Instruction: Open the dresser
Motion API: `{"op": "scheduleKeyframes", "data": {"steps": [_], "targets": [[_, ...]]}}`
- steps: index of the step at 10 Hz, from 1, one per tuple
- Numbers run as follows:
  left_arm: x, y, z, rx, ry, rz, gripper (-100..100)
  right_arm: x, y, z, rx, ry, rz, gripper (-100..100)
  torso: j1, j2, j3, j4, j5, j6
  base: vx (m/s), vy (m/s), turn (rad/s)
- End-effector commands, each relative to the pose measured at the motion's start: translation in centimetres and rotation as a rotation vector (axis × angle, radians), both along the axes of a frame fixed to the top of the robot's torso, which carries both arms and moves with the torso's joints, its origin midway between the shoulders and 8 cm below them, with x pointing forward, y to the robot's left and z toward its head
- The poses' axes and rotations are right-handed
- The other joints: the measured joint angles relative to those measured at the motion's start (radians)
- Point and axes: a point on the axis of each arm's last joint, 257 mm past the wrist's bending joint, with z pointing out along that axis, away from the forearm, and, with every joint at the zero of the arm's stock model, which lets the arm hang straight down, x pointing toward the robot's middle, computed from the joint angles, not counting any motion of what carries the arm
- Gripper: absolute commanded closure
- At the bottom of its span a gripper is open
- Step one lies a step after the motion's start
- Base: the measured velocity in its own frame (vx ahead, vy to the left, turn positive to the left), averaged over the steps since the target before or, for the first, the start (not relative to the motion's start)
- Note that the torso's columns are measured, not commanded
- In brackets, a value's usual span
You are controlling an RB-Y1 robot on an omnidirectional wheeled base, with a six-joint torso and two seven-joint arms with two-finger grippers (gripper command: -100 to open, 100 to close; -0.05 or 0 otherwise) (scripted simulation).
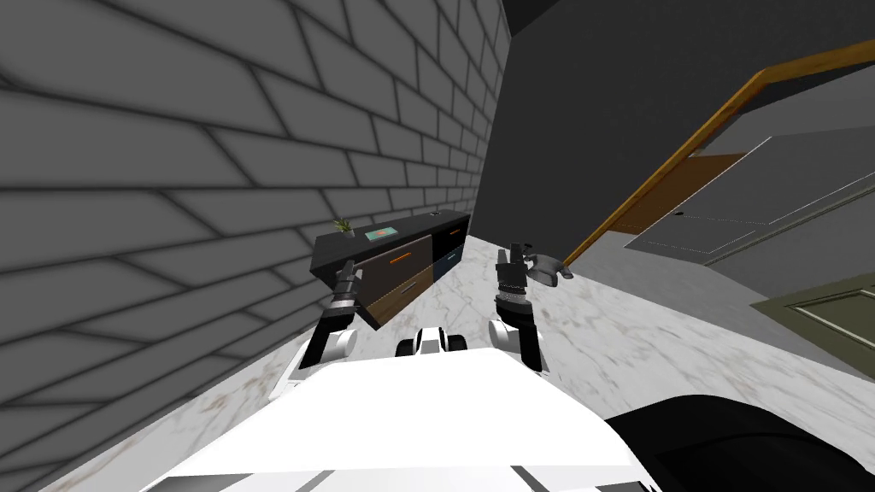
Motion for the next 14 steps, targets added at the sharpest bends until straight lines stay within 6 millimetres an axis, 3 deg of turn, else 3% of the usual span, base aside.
{"op": "scheduleKeyframes", "data": {"steps": [1,5,14], "targets": [[0.7,1.8,-1.7,-0.030,0.043,0.025,-100,0.0,0.0,0.0,0.000,0.000,0.000,0,0.001,0.000,0.000,0.000,0.000,0.000,0.116,-0.102,0.087],[1.5,5.8,-5.9,-0.119,0.136,0.091,-100,0.0,0.0,0.0,0.000,0.000,0.000,0,0.000,-0.002,-0.002,-0.001,0.000,0.000,0.177,-0.131,0.121],[1.3,11.8,-14.0,-0.320,0.284,0.212,-100,0.0,0.0,0.0,0.000,0.000,0.000,0,0.002,-0.001,-0.001,0.000,0.000,0.000,0.146,-0.138,0.105]]}}
